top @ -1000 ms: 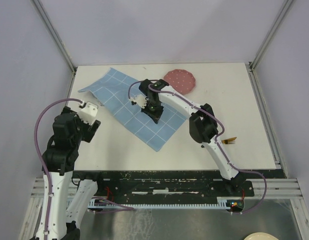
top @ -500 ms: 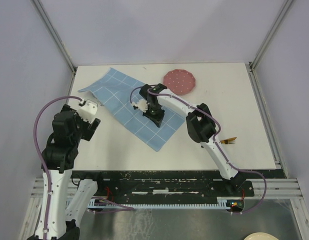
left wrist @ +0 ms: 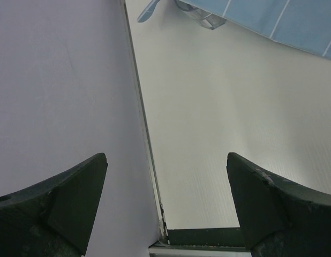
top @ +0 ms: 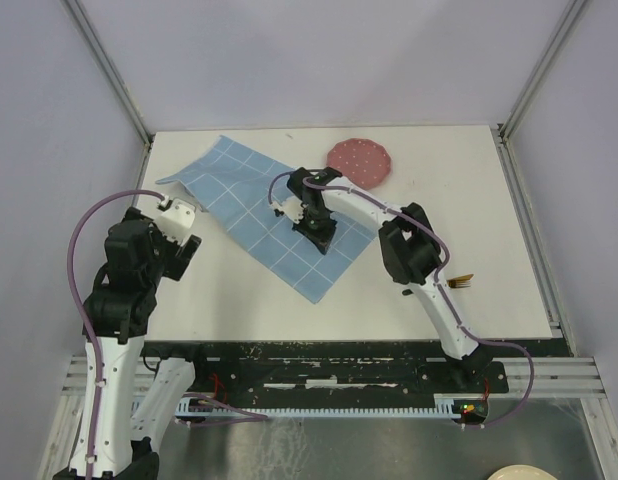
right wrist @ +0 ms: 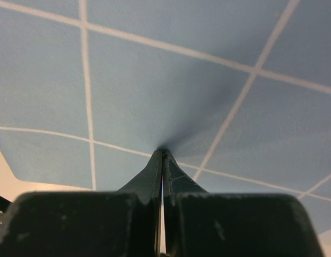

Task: Set the dinner table for one person
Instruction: Adjust the napkin at the center of the board.

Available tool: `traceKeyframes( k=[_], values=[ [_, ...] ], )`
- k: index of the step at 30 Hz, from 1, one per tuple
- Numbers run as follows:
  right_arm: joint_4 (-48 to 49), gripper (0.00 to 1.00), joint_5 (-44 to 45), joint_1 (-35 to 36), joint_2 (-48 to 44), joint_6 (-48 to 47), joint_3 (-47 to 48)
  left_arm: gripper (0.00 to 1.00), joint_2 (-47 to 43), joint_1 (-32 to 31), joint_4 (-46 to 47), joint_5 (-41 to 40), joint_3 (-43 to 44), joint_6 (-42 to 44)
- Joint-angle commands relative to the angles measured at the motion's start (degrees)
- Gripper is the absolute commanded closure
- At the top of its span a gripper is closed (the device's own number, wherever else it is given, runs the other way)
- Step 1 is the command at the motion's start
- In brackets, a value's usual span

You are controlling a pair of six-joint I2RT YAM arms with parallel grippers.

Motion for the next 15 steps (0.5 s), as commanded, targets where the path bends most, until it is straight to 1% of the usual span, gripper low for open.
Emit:
traceKeyframes(
  k=[1,6,15],
  values=[
    [-0.49,0.99,7.19,-4.39,-0.34,-0.80,-8.88,0.01,0.26,-0.07,1.53,0.18,1.97,0.45],
    [1.10,0.98,9.17,-7.16,-3.38,-1.40,-15.61,0.01,1.22,-0.07,2.76,0.98,1.86,0.48],
    [3.20,0.99,12.39,-9.51,-6.92,-2.70,-21.52,0.01,3.65,-0.04,5.13,2.33,1.98,0.54]
  ],
)
